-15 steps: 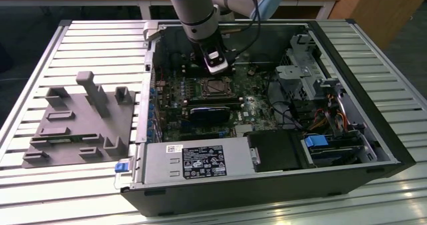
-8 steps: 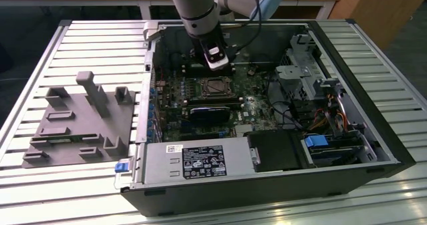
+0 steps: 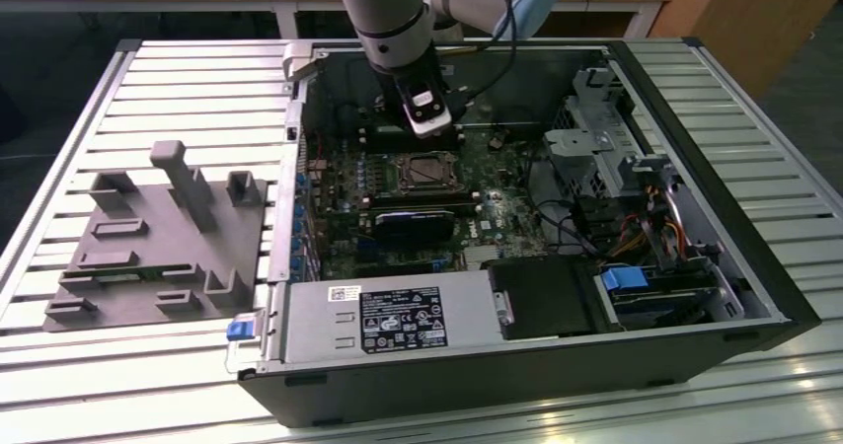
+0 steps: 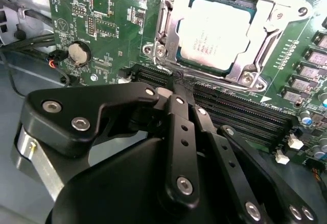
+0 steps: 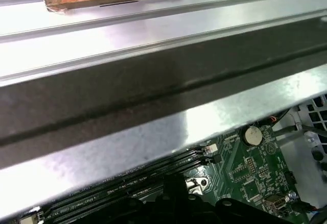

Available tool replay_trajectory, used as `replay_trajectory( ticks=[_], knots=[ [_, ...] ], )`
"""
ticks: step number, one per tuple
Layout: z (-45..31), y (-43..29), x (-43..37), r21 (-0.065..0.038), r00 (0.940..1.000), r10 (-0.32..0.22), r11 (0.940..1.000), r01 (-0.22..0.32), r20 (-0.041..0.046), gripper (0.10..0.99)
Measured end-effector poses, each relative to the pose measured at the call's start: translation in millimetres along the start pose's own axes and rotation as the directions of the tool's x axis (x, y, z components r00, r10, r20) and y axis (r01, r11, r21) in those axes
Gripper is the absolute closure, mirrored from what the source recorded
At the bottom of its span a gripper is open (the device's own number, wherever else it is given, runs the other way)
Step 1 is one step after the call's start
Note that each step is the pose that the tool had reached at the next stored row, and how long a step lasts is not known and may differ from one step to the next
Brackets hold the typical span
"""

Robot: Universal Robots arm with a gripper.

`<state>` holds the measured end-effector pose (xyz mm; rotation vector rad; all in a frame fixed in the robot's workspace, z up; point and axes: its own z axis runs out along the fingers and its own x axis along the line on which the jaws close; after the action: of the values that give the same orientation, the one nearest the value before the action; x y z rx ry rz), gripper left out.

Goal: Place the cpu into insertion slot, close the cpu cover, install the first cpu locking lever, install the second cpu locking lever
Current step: 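Install the first cpu locking lever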

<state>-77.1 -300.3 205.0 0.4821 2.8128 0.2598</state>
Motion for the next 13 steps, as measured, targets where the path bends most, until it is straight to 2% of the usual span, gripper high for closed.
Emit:
replay_trajectory(
  ticks=[1,3,7,9,11,13],
  knots=[
    [0.1,0.0,-0.2,0.005,1.0000,0.000,1.0000,0.000,-0.0058,0.984],
    [0.5,0.1,-0.6,0.022,0.9997,0.000,0.9998,0.000,-0.0235,0.984],
    [1.4,0.5,-2.0,0.058,0.9976,0.004,0.9983,0.000,-0.0697,0.984],
    [1.8,0.9,-3.1,0.074,0.9959,0.006,0.9972,0.001,-0.0898,0.984],
    [2.3,1.3,-4.4,0.089,0.9945,0.007,0.9961,0.002,-0.1047,0.984],
    [2.8,1.6,-5.2,0.098,0.9939,0.008,0.9952,0.003,-0.1096,0.984]
  ],
)
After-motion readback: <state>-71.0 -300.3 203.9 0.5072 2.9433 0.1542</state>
